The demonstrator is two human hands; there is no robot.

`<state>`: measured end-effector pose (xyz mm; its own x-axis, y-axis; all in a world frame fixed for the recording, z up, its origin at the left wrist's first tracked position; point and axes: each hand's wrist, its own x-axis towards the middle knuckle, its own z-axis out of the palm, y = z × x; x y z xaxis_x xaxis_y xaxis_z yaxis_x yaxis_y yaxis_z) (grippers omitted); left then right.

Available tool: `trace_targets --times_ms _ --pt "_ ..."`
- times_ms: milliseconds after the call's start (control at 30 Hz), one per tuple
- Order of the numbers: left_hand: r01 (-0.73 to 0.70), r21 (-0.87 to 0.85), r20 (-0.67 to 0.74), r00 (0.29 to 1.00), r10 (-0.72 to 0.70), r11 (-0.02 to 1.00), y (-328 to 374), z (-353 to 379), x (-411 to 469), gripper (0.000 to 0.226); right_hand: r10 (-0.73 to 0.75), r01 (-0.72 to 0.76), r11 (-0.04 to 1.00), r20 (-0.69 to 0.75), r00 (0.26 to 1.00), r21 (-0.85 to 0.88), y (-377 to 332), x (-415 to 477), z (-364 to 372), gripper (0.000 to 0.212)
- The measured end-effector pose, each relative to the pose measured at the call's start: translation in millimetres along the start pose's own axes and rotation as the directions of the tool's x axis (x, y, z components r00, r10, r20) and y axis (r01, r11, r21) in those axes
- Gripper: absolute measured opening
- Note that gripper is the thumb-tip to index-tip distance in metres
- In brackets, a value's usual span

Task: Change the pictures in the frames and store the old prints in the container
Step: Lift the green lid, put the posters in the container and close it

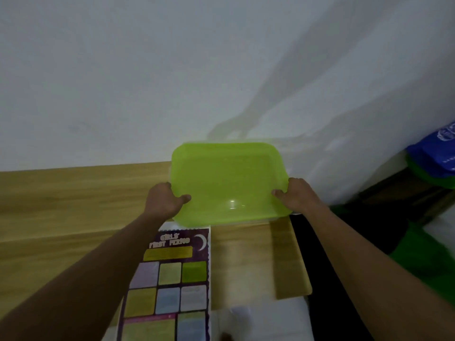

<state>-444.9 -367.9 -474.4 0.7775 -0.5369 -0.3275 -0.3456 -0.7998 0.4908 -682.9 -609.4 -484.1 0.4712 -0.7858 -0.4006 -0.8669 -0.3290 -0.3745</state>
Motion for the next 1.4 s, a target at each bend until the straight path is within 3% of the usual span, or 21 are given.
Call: trace_targets --times_ms 100,200,367,500,767,967,1267,1400 --pt "0.05 -0.069 -0.001 0.999 -0.05 0.996 2.7 3.4 3.6 0.052 0.034 -0.035 0.998 0.011 0.999 0.051 6.3 8.3 0.2 0.072" --pt "0.098 -0.127 -0.002 0.995 -0.099 0.987 6.2 3.3 5.2 0.068 0.058 -0.059 0.99 0.009 0.998 0.13 4.5 11.0 -1.2 0.076" --pt "0.092 -0.213 -0.038 0.994 -0.103 0.973 7.8 6.0 4.2 0.051 0.104 -0.097 0.948 -0.009 0.994 0.302 5.6 12.9 0.5 0.074" --pt "0.075 -0.289 -0.065 0.993 -0.098 0.954 7.5 -3.7 -1.9 0.058 0.103 -0.096 0.899 0.007 0.995 0.427 7.3 11.0 -4.8 0.08" --pt "-0.026 -0.439 -0.058 0.998 0.0 0.898 -17.4 -73.6 -31.1 0.09 -0.144 0.102 0.852 0.044 0.989 0.514 -40.1 -33.2 -28.9 0.095" --pt "0.029 -0.529 -0.042 0.997 -0.06 0.848 -95.3 -141.3 -53.0 0.093 -0.282 0.194 0.818 0.084 0.956 0.541 -121.4 -74.2 -12.0 0.071" --pt "0.092 -0.51 -0.02 0.993 -0.119 0.855 -292.6 -240.3 -43.5 0.088 -0.296 0.129 0.822 0.222 0.929 0.554 -281.7 -116.9 119.8 0.095" --pt "0.136 -0.441 0.027 0.99 -0.139 0.887 -372.5 -272.7 -16.3 0.101 -0.27 0.075 0.83 0.279 0.922 0.553 -344.5 -121.0 191.0 0.109"
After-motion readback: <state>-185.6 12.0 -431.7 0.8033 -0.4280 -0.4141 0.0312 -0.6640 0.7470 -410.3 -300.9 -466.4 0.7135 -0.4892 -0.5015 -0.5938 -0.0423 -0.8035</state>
